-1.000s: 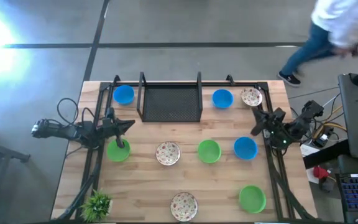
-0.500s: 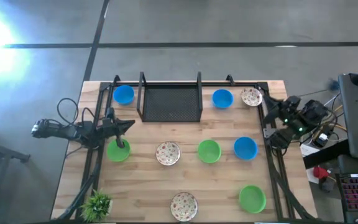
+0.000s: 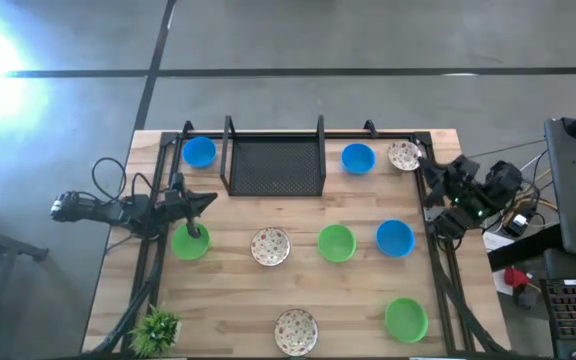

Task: Pick & Place Mini bowls
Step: Put the top white bowl on the shelf

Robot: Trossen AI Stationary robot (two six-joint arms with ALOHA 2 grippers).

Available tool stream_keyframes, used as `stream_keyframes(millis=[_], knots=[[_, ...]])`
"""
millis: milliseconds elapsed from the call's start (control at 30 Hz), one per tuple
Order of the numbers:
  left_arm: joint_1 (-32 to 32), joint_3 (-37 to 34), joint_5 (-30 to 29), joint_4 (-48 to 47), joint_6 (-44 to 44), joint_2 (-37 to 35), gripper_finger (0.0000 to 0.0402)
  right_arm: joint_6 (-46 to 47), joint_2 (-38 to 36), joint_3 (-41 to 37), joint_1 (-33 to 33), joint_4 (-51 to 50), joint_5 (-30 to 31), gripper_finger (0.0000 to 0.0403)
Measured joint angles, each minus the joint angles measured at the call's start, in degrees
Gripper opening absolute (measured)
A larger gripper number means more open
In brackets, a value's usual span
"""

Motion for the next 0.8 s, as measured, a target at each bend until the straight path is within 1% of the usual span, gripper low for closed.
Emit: stream_keyframes(millis=[33,100,233,367,467,567,700,800], knots=[[0.02,0.0,0.0,-0.02,0.0,-0.01,0.0,0.46,0.0,-1.05,0.0,0.0,-2.45,0.0008],[0.0,0.0,0.0,-0.01,0.0,-0.02,0.0,2.15,0.02,-2.81,0.0,-0.02,-5.42,0.0008],[0.01,0.0,0.0,-0.01,0.0,-0.01,0.0,6.2,0.04,-4.96,-0.04,-0.31,-8.31,0.0008],[0.0,0.0,0.0,-0.01,0.0,0.0,0.0,8.08,0.07,-5.89,-0.28,-1.11,-14.12,0.0008],[0.0,0.0,0.0,-0.01,0.0,-0.01,0.0,9.17,0.32,-5.91,-0.3,-1.0,-15.52,0.0008],[0.0,0.0,0.0,0.0,0.0,-0.01,0.0,8.22,1.61,-5.73,-0.28,-1.09,-15.86,0.0008],[0.0,0.0,0.0,0.0,0.0,-0.01,0.0,5.88,4.25,-4.14,-0.29,-1.03,-19.93,0.0008],[0.0,0.0,0.0,0.0,0.0,-0.01,0.0,1.95,7.05,-2.12,-1.01,-1.02,-19.98,0.0008]])
